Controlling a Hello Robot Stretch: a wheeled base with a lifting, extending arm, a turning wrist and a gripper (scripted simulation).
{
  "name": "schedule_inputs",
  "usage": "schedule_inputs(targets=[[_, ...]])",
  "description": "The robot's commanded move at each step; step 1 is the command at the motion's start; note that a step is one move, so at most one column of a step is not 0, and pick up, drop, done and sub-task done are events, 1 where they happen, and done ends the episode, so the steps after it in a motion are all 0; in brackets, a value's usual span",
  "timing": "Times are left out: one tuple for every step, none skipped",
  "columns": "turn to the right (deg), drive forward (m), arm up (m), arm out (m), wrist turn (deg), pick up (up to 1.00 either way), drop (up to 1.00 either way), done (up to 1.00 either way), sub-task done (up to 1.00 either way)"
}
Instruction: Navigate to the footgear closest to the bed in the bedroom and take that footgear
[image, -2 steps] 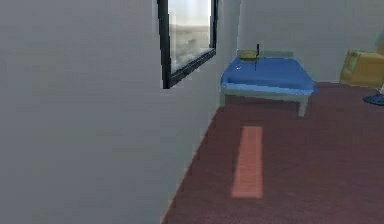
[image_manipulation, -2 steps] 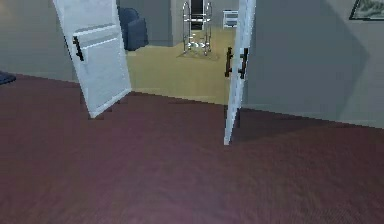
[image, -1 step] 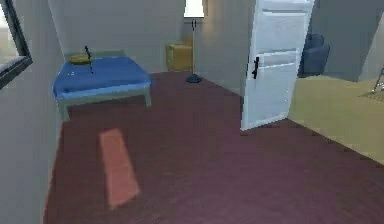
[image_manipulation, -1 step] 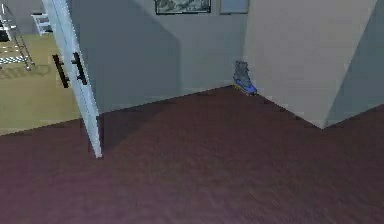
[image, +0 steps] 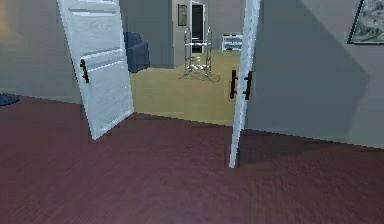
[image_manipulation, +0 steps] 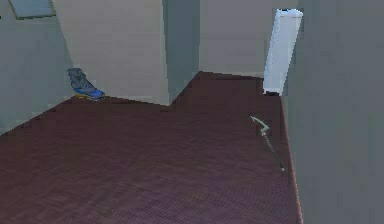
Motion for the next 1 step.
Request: schedule_inputs(targets=[[15.0,0.00,0.00,0.00,0.0,0.00,0.00,0.00,0.00]])
